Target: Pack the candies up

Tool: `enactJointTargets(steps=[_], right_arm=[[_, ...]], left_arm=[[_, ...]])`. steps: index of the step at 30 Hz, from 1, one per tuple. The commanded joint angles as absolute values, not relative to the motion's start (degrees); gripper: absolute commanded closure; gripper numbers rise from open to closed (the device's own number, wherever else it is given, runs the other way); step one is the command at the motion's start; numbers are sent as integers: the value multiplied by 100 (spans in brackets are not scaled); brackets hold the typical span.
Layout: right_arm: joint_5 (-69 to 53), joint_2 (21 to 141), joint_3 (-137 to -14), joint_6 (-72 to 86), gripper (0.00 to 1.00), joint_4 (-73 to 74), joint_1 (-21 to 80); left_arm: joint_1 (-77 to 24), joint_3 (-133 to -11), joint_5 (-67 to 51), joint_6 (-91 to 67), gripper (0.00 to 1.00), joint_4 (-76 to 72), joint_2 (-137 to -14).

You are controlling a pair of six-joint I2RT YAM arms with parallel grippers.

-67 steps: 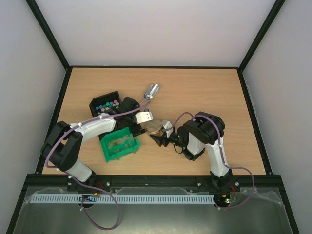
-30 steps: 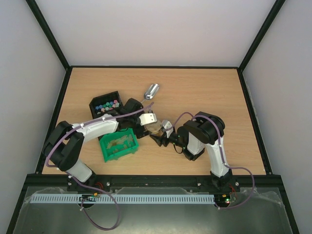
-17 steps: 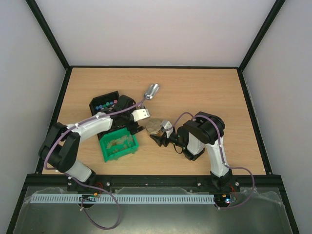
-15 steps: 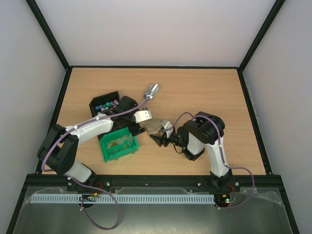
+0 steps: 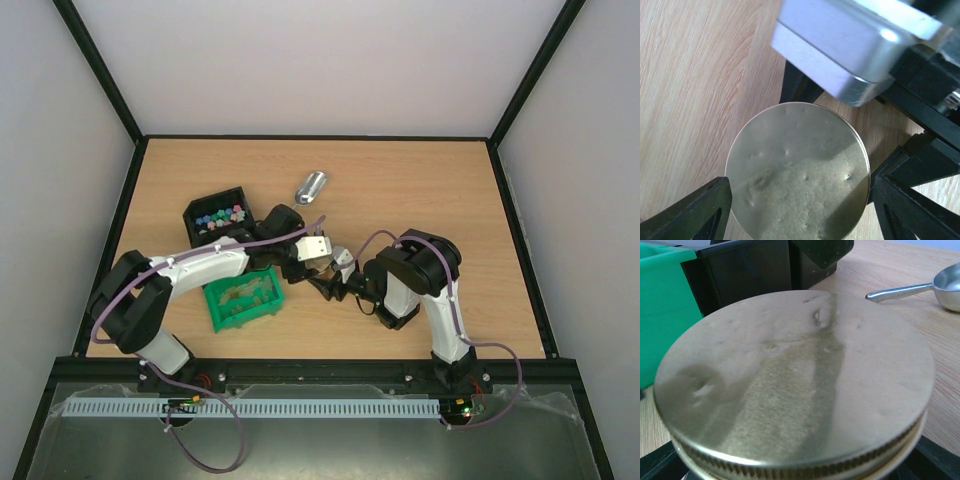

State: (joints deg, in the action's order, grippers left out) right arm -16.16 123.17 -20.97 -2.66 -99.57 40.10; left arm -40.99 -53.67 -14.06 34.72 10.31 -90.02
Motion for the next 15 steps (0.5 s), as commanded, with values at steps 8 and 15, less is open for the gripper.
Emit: enactJointTargets(steps=[8, 15], right_arm=[[-2030, 12741, -1870, 143, 44, -10888, 4125], [-2043, 12741, -1866, 141, 46, -10886, 4124]], left_arm=[[-4068, -5200, -1233, 4039, 42, 1044, -8989], [-3614, -5168, -1091, 4366, 55, 1161, -8899]])
